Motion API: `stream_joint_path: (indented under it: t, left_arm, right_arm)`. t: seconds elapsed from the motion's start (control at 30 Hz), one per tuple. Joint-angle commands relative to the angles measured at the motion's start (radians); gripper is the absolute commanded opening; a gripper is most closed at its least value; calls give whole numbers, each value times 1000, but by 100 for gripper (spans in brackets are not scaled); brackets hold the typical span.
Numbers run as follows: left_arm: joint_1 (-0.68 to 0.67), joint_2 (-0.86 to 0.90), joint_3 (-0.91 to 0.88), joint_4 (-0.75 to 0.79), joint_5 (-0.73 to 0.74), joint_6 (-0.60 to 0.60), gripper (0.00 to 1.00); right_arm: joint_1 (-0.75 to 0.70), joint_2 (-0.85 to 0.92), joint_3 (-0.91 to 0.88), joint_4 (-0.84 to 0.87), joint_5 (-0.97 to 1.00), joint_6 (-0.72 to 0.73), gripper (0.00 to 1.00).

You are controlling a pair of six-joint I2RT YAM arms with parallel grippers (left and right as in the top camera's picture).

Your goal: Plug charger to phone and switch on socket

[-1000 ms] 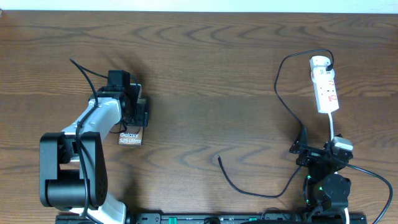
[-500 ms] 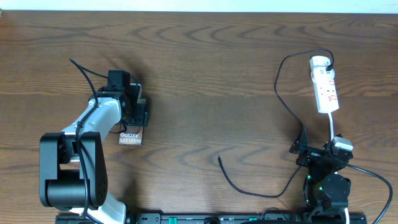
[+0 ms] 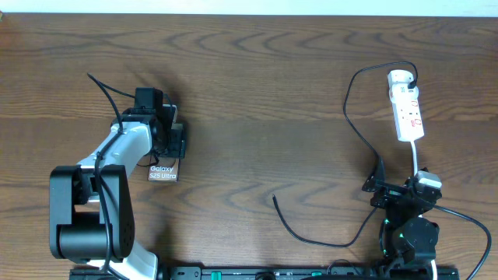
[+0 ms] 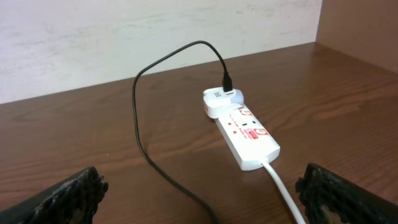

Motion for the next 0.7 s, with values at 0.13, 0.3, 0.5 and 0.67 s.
stream_joint_path:
  t: [0.13, 0.3, 0.5, 0.67]
  left_arm:
    - [2, 14, -23, -7, 6, -5, 7]
    - [2, -39, 26, -44, 12, -10, 7]
    - [2, -169, 60, -54, 69, -65, 8]
    - [3, -312, 60, -43, 105, -151, 7]
  right_arm:
    - [5, -1, -3, -1, 5, -11, 99]
    - [5, -1, -3, -1, 5, -11, 99]
    - [5, -1, -3, -1, 5, -11, 99]
    - [5, -1, -3, -1, 5, -11, 99]
